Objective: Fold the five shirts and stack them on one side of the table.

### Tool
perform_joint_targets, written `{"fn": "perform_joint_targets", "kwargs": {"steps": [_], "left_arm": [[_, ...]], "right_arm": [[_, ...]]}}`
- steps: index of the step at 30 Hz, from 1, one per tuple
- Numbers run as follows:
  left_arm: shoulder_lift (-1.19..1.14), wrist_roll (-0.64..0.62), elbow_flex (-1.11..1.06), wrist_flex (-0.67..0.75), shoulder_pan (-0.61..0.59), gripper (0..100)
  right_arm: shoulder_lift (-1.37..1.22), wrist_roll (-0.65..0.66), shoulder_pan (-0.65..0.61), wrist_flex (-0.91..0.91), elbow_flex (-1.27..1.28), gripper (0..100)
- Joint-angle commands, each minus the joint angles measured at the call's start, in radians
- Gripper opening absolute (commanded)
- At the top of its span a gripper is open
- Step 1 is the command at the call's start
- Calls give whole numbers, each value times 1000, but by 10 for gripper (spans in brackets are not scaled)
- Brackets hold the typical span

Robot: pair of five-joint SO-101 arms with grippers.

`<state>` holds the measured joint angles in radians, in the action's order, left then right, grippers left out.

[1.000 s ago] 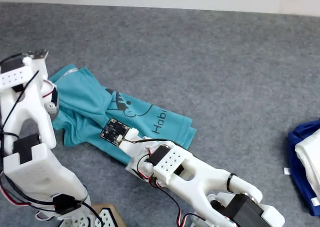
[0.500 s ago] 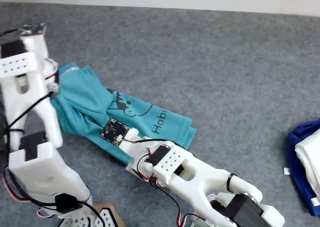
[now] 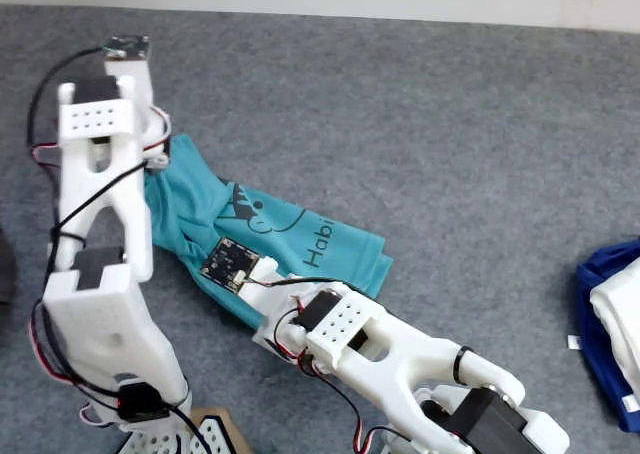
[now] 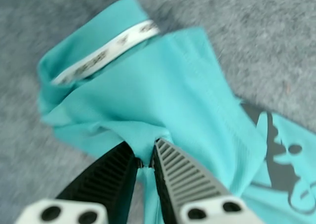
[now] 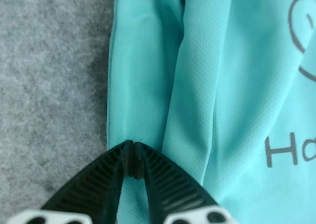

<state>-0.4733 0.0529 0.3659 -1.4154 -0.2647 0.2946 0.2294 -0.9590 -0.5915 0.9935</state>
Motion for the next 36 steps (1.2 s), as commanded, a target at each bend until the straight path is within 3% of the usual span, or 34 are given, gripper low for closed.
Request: {"fn": "perform_joint_targets", "kwargs": {"steps": [1, 6, 12, 16, 21, 28, 33, 36], "left_arm": [[-24, -11, 42, 71, 25, 11], [-19, -8, 56, 98, 25, 30], [-18, -9, 133, 89, 38, 221], [-18, -9, 143, 94, 54, 293], [-2, -11, 147, 80, 61, 302], [130, -11, 251, -103, 54, 302], [196, -9, 252, -259, -48, 303], [176, -9, 252, -281, -130, 303]], "right_arm": [[-1, 5, -5, -12, -54, 16], [-1, 5, -8, -12, -54, 16], [-1, 5, -8, -12, -53, 16], [-1, 5, -8, -12, -51, 16], [-1, 8, -8, -12, -51, 16], [-1, 8, -8, -12, -50, 16], [-1, 8, -8, -12, -47, 16], [-1, 9, -8, -12, -47, 16]]}}
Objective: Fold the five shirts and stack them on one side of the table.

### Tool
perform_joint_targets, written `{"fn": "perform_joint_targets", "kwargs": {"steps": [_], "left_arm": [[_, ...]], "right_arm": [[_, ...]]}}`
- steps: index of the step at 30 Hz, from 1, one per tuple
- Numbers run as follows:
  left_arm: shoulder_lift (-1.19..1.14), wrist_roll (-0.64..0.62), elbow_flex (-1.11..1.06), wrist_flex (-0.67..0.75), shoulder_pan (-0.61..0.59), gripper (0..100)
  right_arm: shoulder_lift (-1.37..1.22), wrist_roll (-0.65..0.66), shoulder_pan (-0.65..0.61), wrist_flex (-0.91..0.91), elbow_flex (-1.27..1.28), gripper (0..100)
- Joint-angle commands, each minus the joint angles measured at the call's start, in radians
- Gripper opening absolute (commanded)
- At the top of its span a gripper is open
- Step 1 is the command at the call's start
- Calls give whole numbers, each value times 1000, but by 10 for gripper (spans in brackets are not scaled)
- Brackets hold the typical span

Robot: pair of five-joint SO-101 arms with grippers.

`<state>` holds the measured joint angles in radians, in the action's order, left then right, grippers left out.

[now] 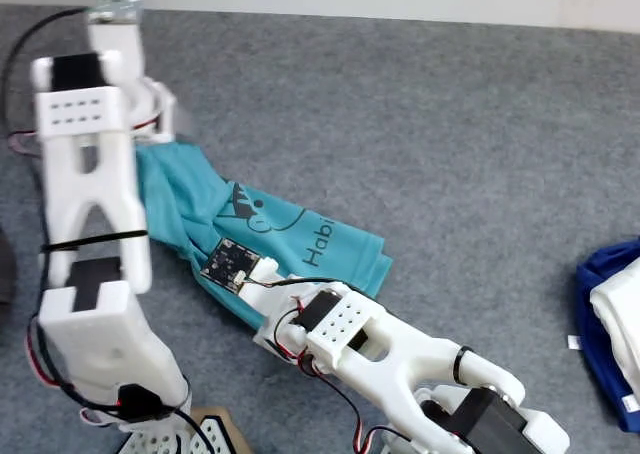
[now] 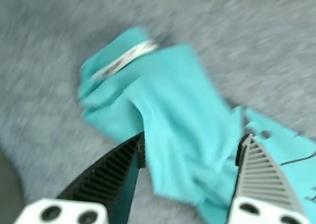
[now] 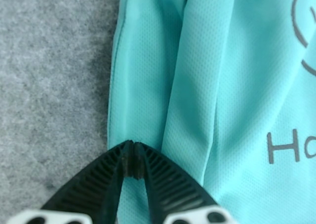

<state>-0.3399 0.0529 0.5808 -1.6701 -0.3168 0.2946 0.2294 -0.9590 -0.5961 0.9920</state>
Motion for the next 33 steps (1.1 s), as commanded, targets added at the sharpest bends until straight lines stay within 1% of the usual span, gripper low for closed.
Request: {"fn": "perform_joint_targets", "kwargs": {"steps": [1, 6, 9, 13, 16, 17, 19, 22, 23, 25, 26, 29, 33], "left_arm": [[30, -9, 38, -26, -99, 303], [-41, -5, 35, -32, -179, 303], [-82, -3, -19, -34, -208, 303], [-113, 49, -145, -9, -165, 302], [-108, 52, -220, 25, -119, 300], [-105, 51, -237, 34, -110, 287], [-97, 48, -259, 64, -105, 216], [-91, 6, -252, 80, -110, 37], [-91, -17, -251, 80, -116, 0], [-91, -44, -251, 77, -120, 40], [-91, -49, -252, 75, -122, 40], [-102, -49, -265, 72, -122, 3], [-102, -49, -332, 124, -104, 7]], "right_arm": [[-1, 9, -10, -7, -45, 16], [-1, 9, -10, -7, -45, 16], [-1, 9, -10, -7, -47, 16], [-2, 8, -10, -7, -51, 16], [-2, 5, -10, -7, -51, 16], [-2, 5, -8, -7, -50, 16], [-2, 5, -8, -7, -50, 16], [-2, 8, -8, -7, -50, 16], [-2, 8, -8, -7, -50, 16], [-2, 8, -8, -7, -50, 16], [-2, 8, -8, -7, -50, 16], [-2, 8, -8, -7, -50, 16], [-2, 8, -8, -7, -50, 16]]}}
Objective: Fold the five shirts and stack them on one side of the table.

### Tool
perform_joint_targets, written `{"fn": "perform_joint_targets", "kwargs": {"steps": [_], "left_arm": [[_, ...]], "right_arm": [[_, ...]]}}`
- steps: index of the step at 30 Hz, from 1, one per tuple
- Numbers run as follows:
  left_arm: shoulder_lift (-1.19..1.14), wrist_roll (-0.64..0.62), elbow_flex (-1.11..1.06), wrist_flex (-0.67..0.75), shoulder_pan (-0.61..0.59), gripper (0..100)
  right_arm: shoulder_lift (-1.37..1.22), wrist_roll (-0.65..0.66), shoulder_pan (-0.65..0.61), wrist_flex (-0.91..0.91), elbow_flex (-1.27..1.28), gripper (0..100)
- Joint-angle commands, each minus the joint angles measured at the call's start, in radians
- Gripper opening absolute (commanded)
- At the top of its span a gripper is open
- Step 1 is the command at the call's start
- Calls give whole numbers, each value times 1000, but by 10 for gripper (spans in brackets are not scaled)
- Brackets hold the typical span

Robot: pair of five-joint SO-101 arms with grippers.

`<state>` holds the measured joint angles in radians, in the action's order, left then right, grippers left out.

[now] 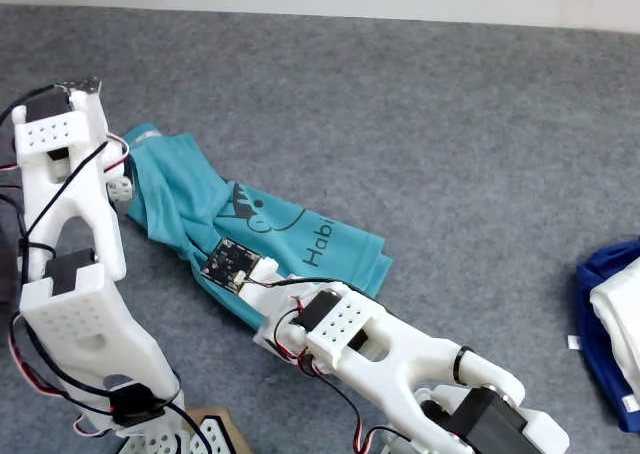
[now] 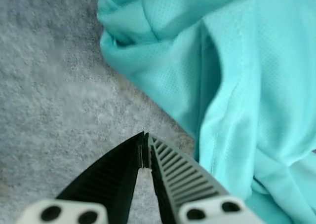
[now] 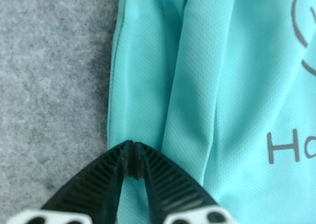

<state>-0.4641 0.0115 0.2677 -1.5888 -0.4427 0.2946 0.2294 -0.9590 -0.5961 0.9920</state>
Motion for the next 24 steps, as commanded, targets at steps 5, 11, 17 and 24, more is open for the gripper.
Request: {"fn": "perform_joint_targets", "kwargs": {"steps": [5, 11, 17, 24], "left_arm": [[22, -11, -53, 161, 84, 7], [30, -11, -35, 175, 156, 7], [24, -11, 19, 186, 177, 7], [24, -12, 91, 178, 231, 7]], "right_arm": [[-1, 6, -8, -7, -50, 16], [-1, 9, -8, -7, -48, 16], [-1, 9, -8, -7, -48, 16], [-1, 9, -8, -7, -48, 16]]}}
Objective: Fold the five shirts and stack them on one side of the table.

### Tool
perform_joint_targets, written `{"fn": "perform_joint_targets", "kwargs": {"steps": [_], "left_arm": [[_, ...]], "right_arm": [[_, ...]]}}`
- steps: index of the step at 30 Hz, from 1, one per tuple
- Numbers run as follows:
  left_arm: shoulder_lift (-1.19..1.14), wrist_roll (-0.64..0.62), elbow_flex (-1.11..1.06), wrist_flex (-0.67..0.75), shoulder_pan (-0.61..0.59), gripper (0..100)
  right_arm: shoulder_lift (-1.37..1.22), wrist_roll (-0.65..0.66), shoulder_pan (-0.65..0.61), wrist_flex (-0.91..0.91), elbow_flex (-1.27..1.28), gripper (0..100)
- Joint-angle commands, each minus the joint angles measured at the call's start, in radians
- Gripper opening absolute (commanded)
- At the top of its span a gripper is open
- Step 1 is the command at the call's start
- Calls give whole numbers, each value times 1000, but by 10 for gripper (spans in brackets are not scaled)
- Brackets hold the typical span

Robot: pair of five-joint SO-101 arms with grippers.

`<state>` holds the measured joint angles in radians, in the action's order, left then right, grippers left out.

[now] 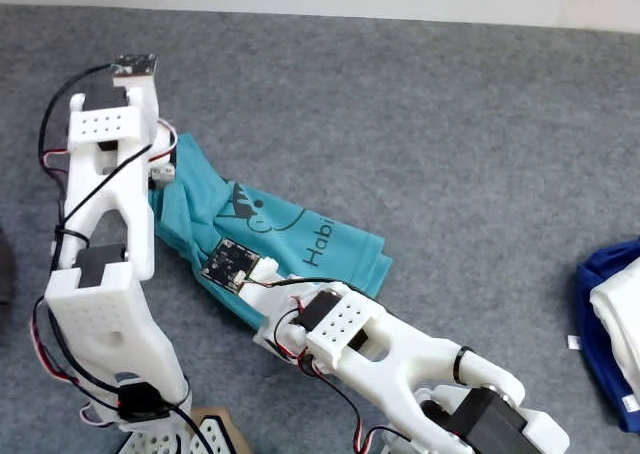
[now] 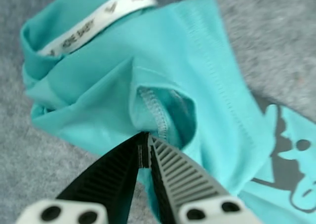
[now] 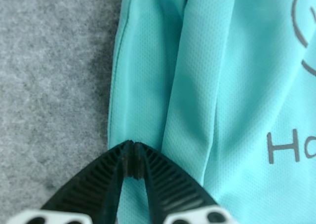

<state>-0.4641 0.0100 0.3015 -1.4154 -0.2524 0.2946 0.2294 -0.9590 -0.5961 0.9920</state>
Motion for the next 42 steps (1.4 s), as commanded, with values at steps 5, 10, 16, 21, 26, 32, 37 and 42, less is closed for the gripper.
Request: {"fn": "perform_joint_targets", "kwargs": {"steps": [5, 10, 16, 21, 26, 32, 37, 42], "left_arm": [[22, -11, 64, 58, 85, 7], [28, -11, 73, 130, 116, 7], [31, -11, 73, 190, 173, 7], [77, -11, 153, 141, 131, 7], [191, -11, 254, -61, 30, 7], [205, -11, 87, -216, -53, 7], [191, -6, -157, -104, -70, 7], [196, -5, -297, 49, -27, 7]], "right_arm": [[-1, 9, -8, -8, -47, 16], [-1, 9, -8, -8, -47, 16], [-1, 11, -8, -8, -45, 16], [-1, 11, -7, -8, -45, 16], [-1, 11, -7, -8, -45, 16], [-1, 11, -8, -8, -45, 16], [-1, 11, -8, -8, -45, 16], [-1, 11, -8, -8, -47, 16]]}}
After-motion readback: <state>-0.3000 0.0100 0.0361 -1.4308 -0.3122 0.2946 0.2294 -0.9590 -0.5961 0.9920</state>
